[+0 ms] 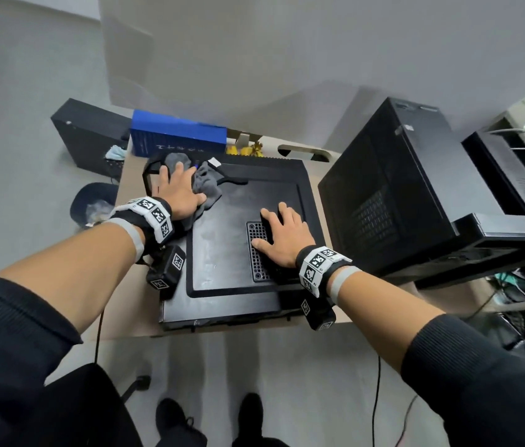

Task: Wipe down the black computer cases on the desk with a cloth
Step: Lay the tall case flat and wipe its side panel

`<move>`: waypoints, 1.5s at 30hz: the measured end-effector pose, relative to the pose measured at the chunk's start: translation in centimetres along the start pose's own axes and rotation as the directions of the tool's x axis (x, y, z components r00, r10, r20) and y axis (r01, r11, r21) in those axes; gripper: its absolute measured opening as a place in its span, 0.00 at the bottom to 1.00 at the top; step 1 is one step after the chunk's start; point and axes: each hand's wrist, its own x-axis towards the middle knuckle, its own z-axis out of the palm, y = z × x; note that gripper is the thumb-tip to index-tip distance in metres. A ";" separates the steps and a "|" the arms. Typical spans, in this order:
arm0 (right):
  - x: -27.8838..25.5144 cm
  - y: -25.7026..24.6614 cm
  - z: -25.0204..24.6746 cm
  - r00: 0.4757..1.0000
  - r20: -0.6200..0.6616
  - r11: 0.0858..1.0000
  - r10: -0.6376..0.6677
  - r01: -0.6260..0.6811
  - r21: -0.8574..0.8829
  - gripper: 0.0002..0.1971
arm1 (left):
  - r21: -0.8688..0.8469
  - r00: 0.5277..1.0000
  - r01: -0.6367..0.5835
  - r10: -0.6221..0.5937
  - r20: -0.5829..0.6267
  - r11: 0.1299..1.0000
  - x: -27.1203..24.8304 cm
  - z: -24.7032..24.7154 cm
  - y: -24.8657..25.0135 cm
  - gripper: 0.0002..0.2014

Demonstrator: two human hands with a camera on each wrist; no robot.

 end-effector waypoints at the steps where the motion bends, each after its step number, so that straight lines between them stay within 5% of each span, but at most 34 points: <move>1: -0.1 0.0 -0.1 1.000 0.002 1.000 -0.002 0.002 -0.003 0.39 | -0.012 1.000 0.004 -0.004 -0.003 1.000 -0.9 0.3 0.0 0.39; 9: -0.2 -0.3 -0.8 1.000 -0.011 1.000 -0.022 0.022 0.008 0.39 | -0.055 0.998 0.059 -0.060 -0.017 0.997 -9.1 3.7 -0.3 0.38; 17: -2.7 2.2 -0.7 0.981 -0.052 0.982 -0.188 0.188 -0.008 0.28 | -0.104 0.959 0.159 -0.179 -0.220 0.982 -17.3 9.5 -1.0 0.37; 20: -4.4 4.1 0.2 0.966 -0.152 0.975 -0.208 0.217 0.041 0.22 | -0.136 0.917 0.188 -0.223 -0.332 0.973 -19.7 11.2 -1.3 0.34; 24: -6.2 7.6 1.0 0.973 -0.232 0.986 -0.014 0.051 0.156 0.30 | -0.291 0.834 0.189 -0.310 -0.457 0.938 -20.8 12.3 -1.0 0.30; 26: -6.4 9.3 1.3 0.986 -0.145 0.959 0.084 -0.041 0.281 0.32 | -0.481 0.757 0.217 -0.458 -0.467 0.850 -21.5 12.5 -0.4 0.25; 29: -6.4 10.7 1.7 0.989 0.046 0.900 0.144 -0.150 0.409 0.34 | -0.740 0.663 0.273 -0.677 -0.319 0.615 -21.8 11.0 -0.2 0.20; 33: -7.2 9.7 3.1 0.974 0.126 0.782 0.188 -0.226 0.581 0.39 | -0.929 0.765 0.241 -0.645 0.003 0.281 -18.6 10.1 -6.1 0.29; 35: -7.5 9.1 4.1 0.963 0.102 0.703 0.249 -0.252 0.665 0.39 | -0.964 0.815 0.197 -0.576 0.061 0.177 -18.1 9.8 -6.8 0.23; 37: -7.1 9.0 4.7 0.925 0.121 0.592 0.360 -0.327 0.736 0.38 | -0.972 0.861 0.205 -0.493 0.123 0.116 -18.7 8.9 -5.8 0.13; 39: -6.6 9.0 4.7 0.889 0.146 0.513 0.433 -0.377 0.771 0.35 | -0.960 0.876 0.261 -0.442 0.192 0.100 -18.5 8.6 -5.3 0.15; 45: -5.6 8.3 5.2 0.846 0.117 0.552 0.520 -0.438 0.710 0.35 | -0.962 0.890 0.272 -0.379 0.253 -0.004 -17.3 7.9 -4.9 0.26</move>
